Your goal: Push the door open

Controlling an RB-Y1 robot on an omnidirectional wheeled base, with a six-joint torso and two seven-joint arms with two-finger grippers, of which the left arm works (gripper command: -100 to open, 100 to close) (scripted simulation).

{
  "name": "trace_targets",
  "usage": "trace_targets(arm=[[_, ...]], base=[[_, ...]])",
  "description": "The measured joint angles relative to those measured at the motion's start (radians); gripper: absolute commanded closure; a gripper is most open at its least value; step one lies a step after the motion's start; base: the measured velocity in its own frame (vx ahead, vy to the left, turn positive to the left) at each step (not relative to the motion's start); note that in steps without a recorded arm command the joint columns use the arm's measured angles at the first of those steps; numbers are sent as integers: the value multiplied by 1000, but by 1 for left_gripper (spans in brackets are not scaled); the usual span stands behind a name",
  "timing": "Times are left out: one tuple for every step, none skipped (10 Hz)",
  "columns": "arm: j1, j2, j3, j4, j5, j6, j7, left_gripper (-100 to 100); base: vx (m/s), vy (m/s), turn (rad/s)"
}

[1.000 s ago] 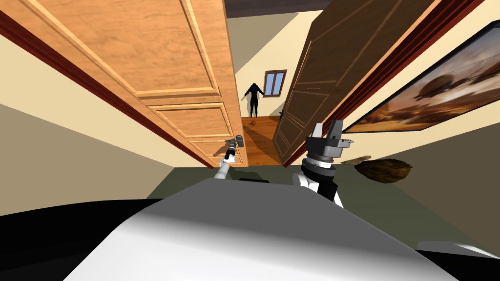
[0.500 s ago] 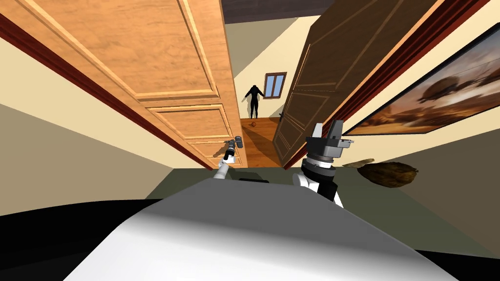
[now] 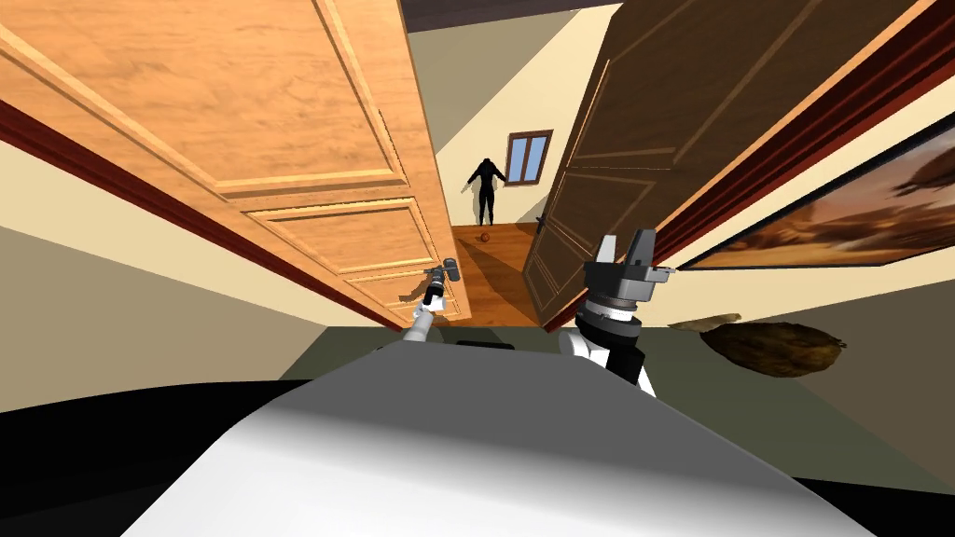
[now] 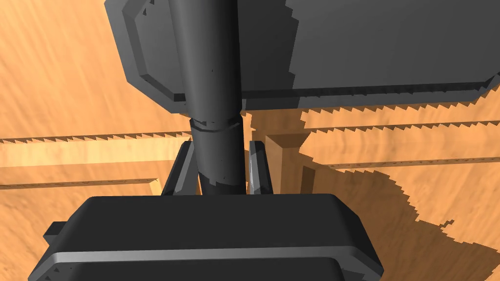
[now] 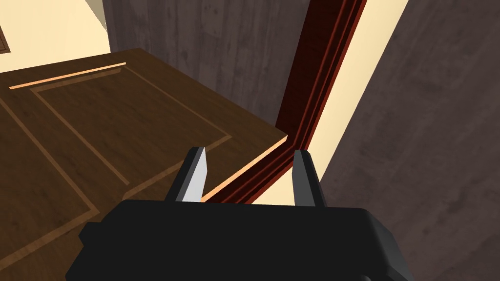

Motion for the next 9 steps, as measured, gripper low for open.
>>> trace_targets(arm=[[5, -2, 10, -18, 1, 13, -5, 100], [0, 1, 22, -3, 4, 10, -9, 100], [7, 6, 32, -20, 7, 25, -10, 100], [6, 10, 42, -15, 9, 24, -12, 100], [6, 5, 55, -12, 10, 18, -19, 100], [15, 1, 67, -28, 11, 26, -26, 100], [12, 4, 80, -25, 14, 27, -30, 100], [14, 11, 91, -27, 18, 32, -29, 100], [-7, 24, 107, 9, 23, 20, -28, 100]], base=[[199, -67, 45], [180, -97, 103], [159, -70, 61], [172, -51, 60], [184, -77, 63], [190, -92, 77], [183, -66, 78], [182, -96, 67], [202, -83, 77]])
